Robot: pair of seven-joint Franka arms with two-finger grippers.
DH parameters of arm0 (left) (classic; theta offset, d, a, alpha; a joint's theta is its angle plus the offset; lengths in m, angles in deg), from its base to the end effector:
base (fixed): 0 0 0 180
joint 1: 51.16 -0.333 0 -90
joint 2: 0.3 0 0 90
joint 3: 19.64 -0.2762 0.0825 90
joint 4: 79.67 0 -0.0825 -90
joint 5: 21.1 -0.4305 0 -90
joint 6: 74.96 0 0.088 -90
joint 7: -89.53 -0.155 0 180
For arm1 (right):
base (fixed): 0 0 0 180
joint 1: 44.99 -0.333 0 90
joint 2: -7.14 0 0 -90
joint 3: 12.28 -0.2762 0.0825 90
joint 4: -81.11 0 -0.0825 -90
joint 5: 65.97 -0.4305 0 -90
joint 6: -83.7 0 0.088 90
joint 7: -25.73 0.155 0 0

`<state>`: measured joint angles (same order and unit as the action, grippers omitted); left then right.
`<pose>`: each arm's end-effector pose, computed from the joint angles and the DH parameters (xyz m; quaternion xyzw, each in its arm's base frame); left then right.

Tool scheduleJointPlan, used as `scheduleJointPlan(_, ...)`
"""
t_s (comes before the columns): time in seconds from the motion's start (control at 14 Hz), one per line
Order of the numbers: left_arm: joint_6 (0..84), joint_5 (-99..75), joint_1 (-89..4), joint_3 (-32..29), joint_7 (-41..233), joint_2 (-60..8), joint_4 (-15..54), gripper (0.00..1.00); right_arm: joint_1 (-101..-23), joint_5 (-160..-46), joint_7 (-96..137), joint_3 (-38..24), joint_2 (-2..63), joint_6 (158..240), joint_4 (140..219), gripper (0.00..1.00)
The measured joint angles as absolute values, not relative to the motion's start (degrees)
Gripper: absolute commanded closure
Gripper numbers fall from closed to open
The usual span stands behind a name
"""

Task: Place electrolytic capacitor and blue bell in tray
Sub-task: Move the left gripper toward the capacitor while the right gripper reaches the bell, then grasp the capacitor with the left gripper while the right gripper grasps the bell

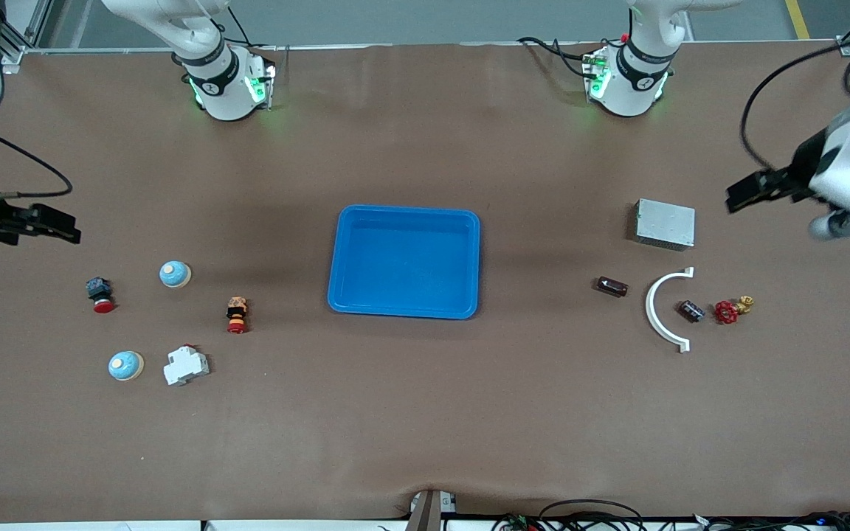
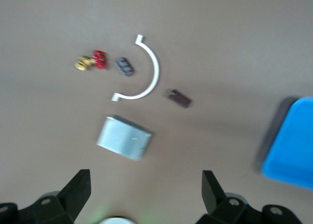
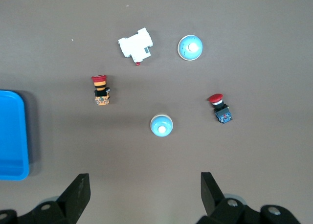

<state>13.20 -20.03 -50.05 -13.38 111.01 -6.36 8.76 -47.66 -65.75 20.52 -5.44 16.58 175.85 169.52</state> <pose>0.6119 -0.0800 0.4842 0.9908 0.1228 -0.0569 0.0009 0.6350 -0.0435 0.4526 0.9987 0.0095 -0.0499 0.0077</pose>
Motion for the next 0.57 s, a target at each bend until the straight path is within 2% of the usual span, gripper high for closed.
scheduleJointPlan(0.28, 18.7, -19.6, -47.2, -12.2, 121.2, -11.9, 10.3, 0.00, -47.7, -65.7, 19.7, -5.4, 17.7, 182.4, 175.4, 0.00)
scheduleJointPlan(0.57, 28.4, -19.6, -47.1, -12.1, 129.4, -12.6, 19.8, 0.00, -47.4, -65.5, 17.0, -5.2, 17.9, 192.8, 184.8, 0.00)
